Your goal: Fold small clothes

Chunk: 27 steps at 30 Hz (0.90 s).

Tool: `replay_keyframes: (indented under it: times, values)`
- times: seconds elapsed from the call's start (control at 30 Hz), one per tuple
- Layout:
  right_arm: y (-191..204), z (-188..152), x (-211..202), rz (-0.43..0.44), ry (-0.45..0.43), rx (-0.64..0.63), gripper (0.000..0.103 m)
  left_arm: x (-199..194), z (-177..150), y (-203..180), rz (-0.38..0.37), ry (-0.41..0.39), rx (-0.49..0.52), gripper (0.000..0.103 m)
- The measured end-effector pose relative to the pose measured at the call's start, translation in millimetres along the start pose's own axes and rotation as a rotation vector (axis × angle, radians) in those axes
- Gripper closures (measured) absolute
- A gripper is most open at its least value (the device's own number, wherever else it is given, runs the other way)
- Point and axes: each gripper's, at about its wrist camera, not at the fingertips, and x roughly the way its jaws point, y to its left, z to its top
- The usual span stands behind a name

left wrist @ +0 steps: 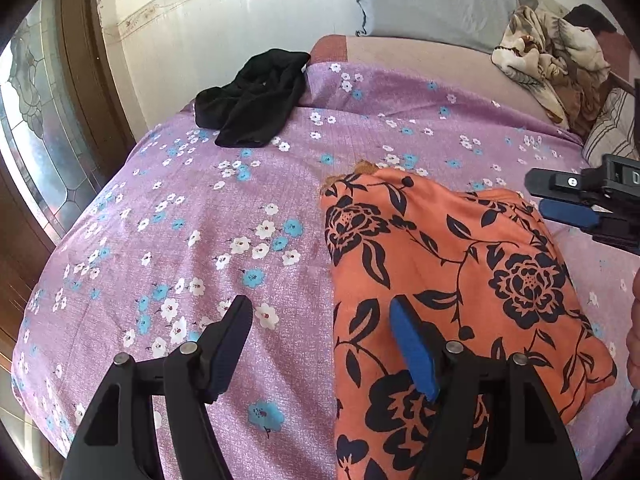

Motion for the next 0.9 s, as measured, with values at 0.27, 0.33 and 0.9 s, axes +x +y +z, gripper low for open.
replay_keyframes:
  times: [0.27, 0.33, 0.9]
  values:
    - [-30, -1, 50, -0.13, 0.163, 0.088, 0.048, 15, -5, -18, 0.042, 0.033, 0.104, 0.026]
    - [-29, -3, 45, -0.12, 0.148, 0.081, 0.046, 15, -4, -17, 0.033, 0.043, 0.088, 0.026]
    - [6, -55, -57, 0.002, 0.053, 0.042, 0.046, 7, -17, -21, 0.043, 0.021, 0.077, 0.025]
